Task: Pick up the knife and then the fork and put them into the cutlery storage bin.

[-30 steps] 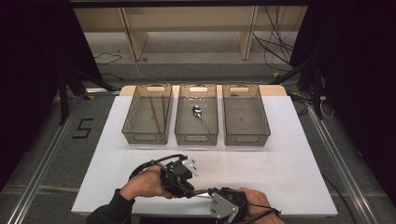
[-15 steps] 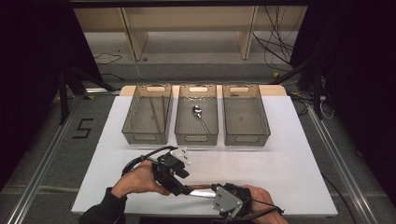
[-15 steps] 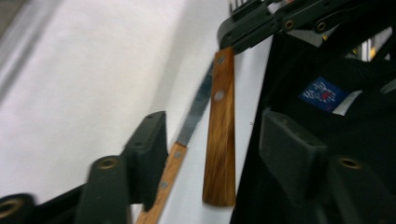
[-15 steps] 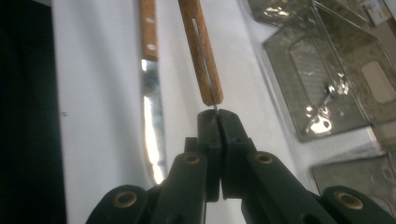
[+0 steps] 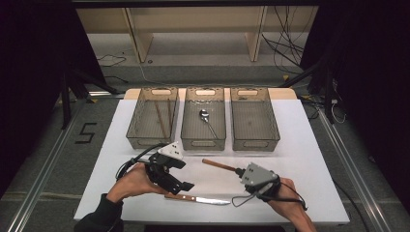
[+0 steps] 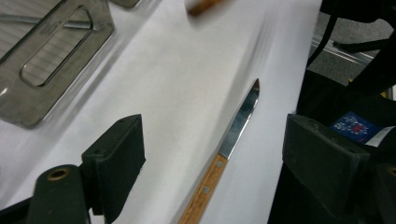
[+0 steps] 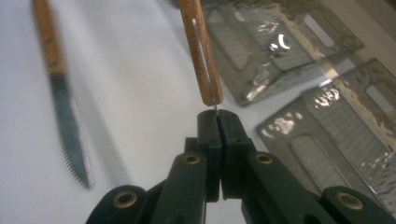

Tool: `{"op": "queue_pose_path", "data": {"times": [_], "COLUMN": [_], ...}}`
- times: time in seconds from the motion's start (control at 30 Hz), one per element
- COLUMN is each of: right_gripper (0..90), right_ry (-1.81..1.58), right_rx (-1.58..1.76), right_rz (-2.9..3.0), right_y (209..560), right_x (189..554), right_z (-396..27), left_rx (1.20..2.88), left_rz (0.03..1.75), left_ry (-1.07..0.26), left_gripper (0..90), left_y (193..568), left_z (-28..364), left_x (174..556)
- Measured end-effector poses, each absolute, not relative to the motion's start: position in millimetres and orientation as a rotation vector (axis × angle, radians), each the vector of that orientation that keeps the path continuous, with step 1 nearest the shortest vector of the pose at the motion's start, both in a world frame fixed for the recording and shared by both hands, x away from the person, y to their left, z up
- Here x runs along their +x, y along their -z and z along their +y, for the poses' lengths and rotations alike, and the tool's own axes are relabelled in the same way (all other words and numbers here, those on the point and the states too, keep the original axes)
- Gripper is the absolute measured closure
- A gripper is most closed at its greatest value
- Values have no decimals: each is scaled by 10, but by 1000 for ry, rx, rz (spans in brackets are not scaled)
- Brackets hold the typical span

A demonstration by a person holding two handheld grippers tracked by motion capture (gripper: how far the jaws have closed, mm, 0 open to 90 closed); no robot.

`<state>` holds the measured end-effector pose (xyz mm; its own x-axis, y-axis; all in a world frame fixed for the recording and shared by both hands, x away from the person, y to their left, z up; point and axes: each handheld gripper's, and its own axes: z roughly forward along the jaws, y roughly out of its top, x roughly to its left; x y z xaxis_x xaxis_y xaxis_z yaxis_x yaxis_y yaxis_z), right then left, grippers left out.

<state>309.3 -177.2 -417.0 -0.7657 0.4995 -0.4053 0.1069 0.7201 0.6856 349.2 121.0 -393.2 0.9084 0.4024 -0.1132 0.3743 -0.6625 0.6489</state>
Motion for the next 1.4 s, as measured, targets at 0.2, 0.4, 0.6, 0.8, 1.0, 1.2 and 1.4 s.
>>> {"op": "queue_pose_path", "data": {"times": [0.2, 0.4, 0.6, 0.8, 1.0, 1.2, 1.4], "right_gripper": [892, 892, 892, 891, 890, 890, 889], "right_ry": [-1027, -1144, -1193, -1183, -1152, -1139, -1123], "right_rx": [690, 922, 1123, 1258, 1360, 1447, 1515], "right_rz": [2320, 2313, 2278, 2230, 2176, 2148, 2131], "right_y": [3965, 3796, 3710, 3662, 3605, 3602, 3644], "right_x": [3423, 3740, 4082, 4357, 4605, 4836, 5019], "right_z": [-1937, -2075, -2211, -2298, -2339, -2324, -2252], "left_rx": [2317, 2294, 2283, 2301, 2311, 2316, 2315], "left_rz": [601, 623, 635, 631, 621, 616, 614], "left_ry": [-75, -111, -140, -160, -174, -184, -185], "left_gripper": [194, 180, 172, 171, 171, 171, 165], "left_y": [4065, 4155, 4214, 4252, 4274, 4285, 4299], "left_z": [1295, 1363, 1399, 1405, 1406, 1410, 1415], "left_x": [3509, 3477, 3450, 3440, 3432, 3435, 3435]}}
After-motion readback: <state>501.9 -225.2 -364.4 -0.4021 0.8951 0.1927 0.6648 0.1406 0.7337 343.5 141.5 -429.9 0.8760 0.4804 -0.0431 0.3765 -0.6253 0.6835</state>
